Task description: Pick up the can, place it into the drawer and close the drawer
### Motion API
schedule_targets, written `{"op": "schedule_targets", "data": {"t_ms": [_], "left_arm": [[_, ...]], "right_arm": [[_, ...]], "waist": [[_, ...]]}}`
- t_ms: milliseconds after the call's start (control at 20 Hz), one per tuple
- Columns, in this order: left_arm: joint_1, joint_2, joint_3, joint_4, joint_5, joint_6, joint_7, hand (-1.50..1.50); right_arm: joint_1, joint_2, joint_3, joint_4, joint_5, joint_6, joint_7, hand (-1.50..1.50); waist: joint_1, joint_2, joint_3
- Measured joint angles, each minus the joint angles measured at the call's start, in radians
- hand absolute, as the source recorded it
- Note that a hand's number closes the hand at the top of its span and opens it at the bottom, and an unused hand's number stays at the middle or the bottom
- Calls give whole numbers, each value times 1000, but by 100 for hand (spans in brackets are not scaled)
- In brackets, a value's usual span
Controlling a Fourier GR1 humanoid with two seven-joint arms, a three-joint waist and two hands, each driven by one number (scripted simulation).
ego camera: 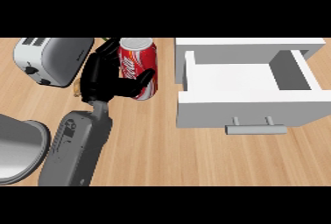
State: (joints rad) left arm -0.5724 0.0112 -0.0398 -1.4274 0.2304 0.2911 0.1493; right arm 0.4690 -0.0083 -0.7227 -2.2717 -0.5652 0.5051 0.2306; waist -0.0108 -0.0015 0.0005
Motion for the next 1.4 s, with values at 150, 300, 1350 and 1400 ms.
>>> {"op": "schedule_targets", "data": {"t_ms": [150, 300, 1350, 1400], "left_arm": [[-69, -5, -2, 32, -15, 39, 22, 150], [-149, -8, -20, 87, -8, 81, 31, 150], [-629, -11, -134, 555, 180, 293, -53, 150], [-645, -11, -149, 572, 197, 303, -60, 150]], "right_arm": [[10, -7, -5, -29, -28, -16, 31, -150], [-3, 0, -4, -23, -19, -14, 29, -150], [-46, -8, 51, 5, 37, -31, 9, -150], [-58, -16, 51, 3, 33, -40, 19, -150]], "waist": [[-3, 1, 0], [-4, 1, 0], [-24, 6, 0], [-25, 6, 0]]}}
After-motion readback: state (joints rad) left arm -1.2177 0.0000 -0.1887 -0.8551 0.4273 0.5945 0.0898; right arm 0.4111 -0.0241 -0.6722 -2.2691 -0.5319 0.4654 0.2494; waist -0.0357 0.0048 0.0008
